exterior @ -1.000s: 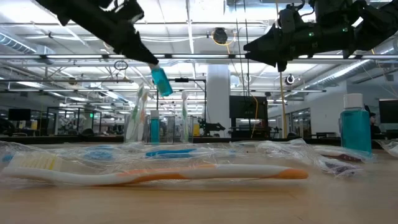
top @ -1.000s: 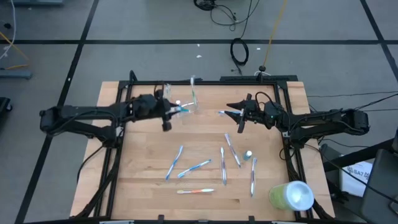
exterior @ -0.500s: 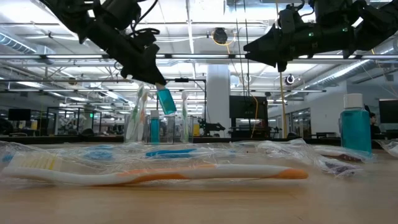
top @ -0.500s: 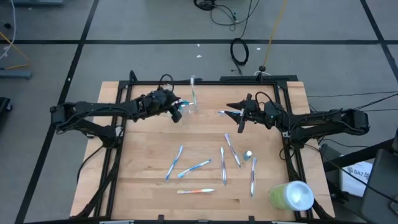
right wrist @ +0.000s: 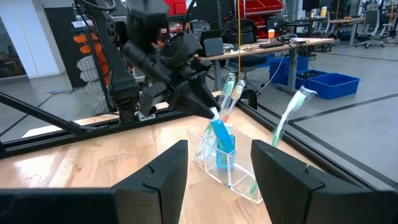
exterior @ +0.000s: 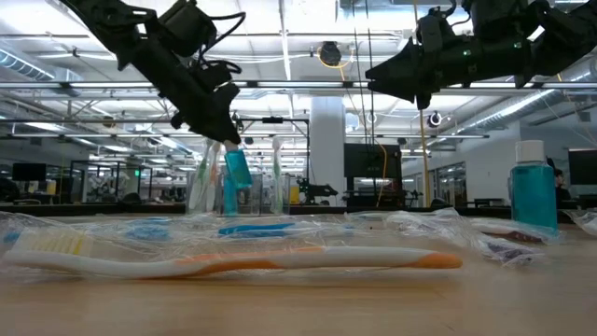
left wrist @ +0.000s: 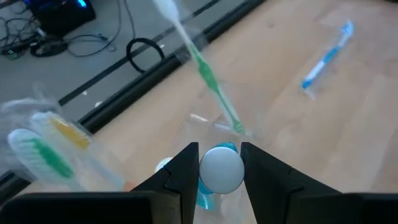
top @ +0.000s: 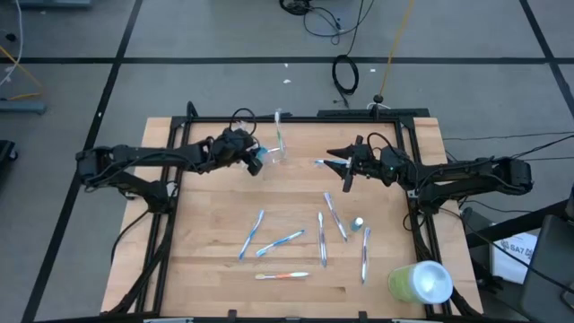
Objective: Pick & Place toothbrushing station
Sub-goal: Put the left mouthwash into the transparent organizer
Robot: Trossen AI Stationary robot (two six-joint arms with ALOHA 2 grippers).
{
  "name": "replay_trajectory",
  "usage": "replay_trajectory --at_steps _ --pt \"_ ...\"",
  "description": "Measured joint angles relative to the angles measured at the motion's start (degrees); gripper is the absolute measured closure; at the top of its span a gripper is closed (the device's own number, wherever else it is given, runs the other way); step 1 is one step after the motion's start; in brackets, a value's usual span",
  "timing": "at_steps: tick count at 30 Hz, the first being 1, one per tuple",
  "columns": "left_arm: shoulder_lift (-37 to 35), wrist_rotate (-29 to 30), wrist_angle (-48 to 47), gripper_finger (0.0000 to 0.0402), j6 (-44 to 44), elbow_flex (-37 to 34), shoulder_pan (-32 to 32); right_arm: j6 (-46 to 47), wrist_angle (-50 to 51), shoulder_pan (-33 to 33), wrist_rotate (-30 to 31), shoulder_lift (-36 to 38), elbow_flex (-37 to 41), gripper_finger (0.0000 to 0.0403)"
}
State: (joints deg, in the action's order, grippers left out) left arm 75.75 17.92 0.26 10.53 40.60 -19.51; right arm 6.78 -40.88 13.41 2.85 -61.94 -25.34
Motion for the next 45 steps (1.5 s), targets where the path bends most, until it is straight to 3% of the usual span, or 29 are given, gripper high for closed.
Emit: replay_trajectory --at_steps 13,45 --pt "6.4 0.1 3.8 0.0284 2.0 0.0 -2.0 0.0 0.0 0.0 -0.1 0.0 0.0 0.0234" --pt "9.8 0.2 5.6 0.0284 0.3 0.0 -1.7 0.1 0.4 0.0 -0.1 0.0 0.0 0.0234"
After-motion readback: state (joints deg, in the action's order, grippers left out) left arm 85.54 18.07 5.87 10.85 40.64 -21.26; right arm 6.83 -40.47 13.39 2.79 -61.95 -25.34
